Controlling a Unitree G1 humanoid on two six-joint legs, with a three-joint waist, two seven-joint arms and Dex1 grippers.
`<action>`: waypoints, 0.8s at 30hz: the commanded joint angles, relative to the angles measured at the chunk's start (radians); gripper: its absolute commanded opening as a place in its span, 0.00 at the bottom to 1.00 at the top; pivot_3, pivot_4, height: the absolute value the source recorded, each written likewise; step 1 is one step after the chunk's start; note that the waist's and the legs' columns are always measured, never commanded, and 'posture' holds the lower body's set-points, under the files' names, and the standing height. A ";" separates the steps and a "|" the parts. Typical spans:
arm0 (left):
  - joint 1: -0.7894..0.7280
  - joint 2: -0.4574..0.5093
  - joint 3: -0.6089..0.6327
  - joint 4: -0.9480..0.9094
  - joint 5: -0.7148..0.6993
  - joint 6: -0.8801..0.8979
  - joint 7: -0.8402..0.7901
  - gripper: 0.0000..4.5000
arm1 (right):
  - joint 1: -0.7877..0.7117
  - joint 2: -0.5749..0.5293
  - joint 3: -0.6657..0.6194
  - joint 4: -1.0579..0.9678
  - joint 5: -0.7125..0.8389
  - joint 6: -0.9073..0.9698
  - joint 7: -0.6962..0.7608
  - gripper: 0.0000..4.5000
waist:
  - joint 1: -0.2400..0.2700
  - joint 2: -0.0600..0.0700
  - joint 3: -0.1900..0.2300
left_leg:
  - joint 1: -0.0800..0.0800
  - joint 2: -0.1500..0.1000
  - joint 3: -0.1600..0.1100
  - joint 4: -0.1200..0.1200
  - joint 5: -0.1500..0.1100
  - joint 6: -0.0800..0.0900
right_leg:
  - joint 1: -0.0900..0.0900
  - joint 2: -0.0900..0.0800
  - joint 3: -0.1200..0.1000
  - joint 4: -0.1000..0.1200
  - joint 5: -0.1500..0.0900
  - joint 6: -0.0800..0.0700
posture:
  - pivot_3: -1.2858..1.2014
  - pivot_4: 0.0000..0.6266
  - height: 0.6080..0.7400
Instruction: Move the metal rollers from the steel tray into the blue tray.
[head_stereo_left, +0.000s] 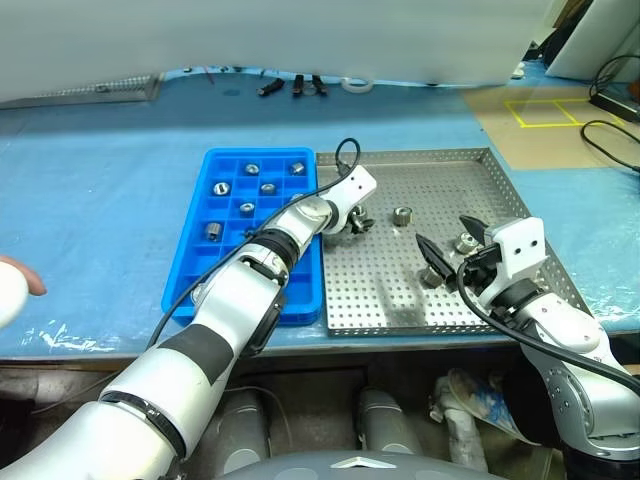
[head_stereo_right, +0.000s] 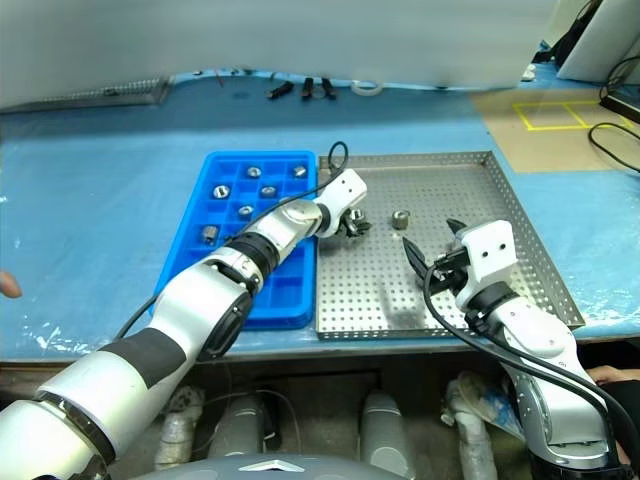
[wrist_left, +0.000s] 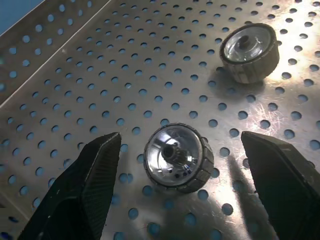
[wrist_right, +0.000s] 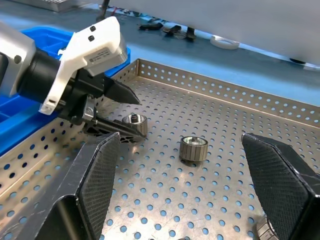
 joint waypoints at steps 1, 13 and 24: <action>-0.013 -0.006 0.006 -0.006 0.036 0.018 0.014 0.90 | 0.007 0.005 -0.015 -0.047 -0.004 -0.013 -0.017 0.91 | -0.002 0.000 0.000 | 0.000 0.000 0.000 0.000 0.000 0.000 | 0.000 0.000 0.000 -0.001 0.000 0.000 | 0.29 0.24 1.00; 0.032 -0.005 0.024 -0.001 0.082 0.067 -0.003 0.86 | 0.025 0.015 -0.003 -0.064 -0.003 -0.011 -0.036 0.91 | -0.024 0.000 0.000 | 0.000 0.000 0.001 0.000 -0.001 0.001 | 0.001 0.000 0.000 -0.002 0.000 0.000 | 0.29 0.24 1.00; 0.055 0.017 0.022 -0.002 0.114 0.067 -0.023 0.37 | 0.010 0.015 0.013 -0.053 -0.003 -0.008 -0.037 0.91 | -0.038 0.000 0.000 | 0.001 0.000 0.000 0.000 -0.001 0.001 | 0.001 0.000 0.000 -0.003 -0.002 0.004 | 0.29 0.24 1.00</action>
